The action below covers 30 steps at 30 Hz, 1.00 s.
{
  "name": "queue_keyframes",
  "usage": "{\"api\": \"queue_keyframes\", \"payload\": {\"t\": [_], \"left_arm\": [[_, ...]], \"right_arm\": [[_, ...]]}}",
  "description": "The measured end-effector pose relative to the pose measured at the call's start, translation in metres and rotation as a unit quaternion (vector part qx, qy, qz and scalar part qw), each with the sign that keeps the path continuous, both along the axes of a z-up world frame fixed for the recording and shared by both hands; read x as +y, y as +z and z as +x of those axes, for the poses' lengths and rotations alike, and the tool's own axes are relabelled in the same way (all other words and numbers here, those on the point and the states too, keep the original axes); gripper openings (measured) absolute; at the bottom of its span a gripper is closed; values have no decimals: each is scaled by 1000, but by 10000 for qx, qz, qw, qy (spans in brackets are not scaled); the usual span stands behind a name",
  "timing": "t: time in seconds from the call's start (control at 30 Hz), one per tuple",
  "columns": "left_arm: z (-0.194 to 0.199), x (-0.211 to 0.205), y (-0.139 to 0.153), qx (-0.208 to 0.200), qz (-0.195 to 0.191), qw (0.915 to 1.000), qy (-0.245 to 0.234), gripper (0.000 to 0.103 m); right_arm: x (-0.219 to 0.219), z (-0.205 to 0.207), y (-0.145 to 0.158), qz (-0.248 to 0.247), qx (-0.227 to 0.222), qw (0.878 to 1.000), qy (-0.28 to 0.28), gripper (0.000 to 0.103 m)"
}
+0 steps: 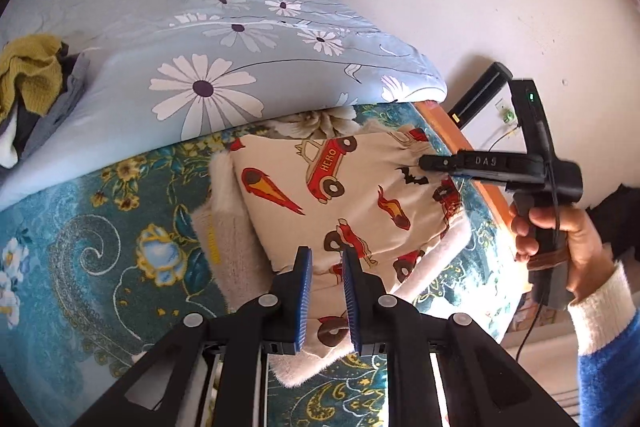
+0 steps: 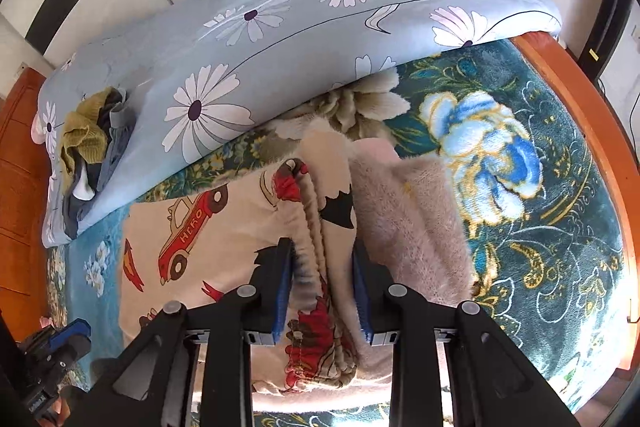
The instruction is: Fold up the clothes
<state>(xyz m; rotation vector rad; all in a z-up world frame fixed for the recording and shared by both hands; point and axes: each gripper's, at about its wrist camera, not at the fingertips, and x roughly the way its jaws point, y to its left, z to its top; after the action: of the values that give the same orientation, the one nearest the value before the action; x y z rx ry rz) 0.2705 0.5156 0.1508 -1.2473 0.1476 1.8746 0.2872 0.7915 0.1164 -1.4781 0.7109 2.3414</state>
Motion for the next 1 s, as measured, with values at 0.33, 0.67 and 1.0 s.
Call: {"api": "queue_keyframes", "payload": {"t": [0.33,0.67,1.0], "left_arm": [[15,15,-54,-192,-536,9983,-73,18],[26,-21,-38,-123,-163,9994,270,19],[46,-81,-65,-195,334,9952,899,103]], "right_arm": [[-30,52,24,356,1001,9942,144,35],[-68,86,-6,140,1475,9885,-293,35],[-129,113,-41,-428,1419,9864,-706,72]]}}
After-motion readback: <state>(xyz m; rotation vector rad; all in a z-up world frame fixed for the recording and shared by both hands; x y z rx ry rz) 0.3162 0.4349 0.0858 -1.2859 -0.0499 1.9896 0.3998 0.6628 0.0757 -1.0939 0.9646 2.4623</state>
